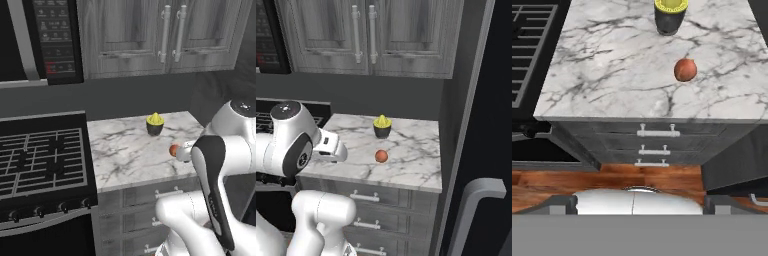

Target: Place the onion and lime inside the fridge drawer. Close the drawer after placing the vegetables.

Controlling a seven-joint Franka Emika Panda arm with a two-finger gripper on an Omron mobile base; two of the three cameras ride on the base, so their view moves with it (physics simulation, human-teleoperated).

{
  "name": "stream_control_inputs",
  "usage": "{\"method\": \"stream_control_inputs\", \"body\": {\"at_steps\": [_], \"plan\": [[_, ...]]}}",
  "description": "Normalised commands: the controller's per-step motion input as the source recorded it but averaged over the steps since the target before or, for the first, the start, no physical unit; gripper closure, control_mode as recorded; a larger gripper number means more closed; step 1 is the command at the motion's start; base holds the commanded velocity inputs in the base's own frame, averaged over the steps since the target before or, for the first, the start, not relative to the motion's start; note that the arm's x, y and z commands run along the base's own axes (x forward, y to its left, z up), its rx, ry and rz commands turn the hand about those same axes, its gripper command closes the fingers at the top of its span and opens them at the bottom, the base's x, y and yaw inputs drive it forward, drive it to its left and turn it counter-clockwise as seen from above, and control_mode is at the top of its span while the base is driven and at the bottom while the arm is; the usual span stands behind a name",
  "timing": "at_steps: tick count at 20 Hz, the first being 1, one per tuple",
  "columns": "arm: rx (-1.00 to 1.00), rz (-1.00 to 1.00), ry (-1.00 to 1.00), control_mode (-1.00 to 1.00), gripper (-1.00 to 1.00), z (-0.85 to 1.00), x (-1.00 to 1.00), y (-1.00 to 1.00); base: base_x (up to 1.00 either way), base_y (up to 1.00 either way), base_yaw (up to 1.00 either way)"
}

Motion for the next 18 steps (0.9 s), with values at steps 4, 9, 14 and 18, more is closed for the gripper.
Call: {"method": "stream_control_inputs", "body": {"at_steps": [4,9,14,18], "plan": [[0.15,-0.01,0.0,-1.0,-1.0,-0.27,0.53,-0.84,0.0,0.0,0.0],[0.0,-0.09,0.05,-1.0,-1.0,-0.65,0.68,-0.1,0.0,0.0,0.0],[-0.04,-0.07,0.08,-1.0,-1.0,-0.55,0.62,0.02,0.0,0.0,0.0],[0.0,0.0,0.04,-1.0,-1.0,-0.13,0.44,-0.11,0.0,0.0,0.0]]}}
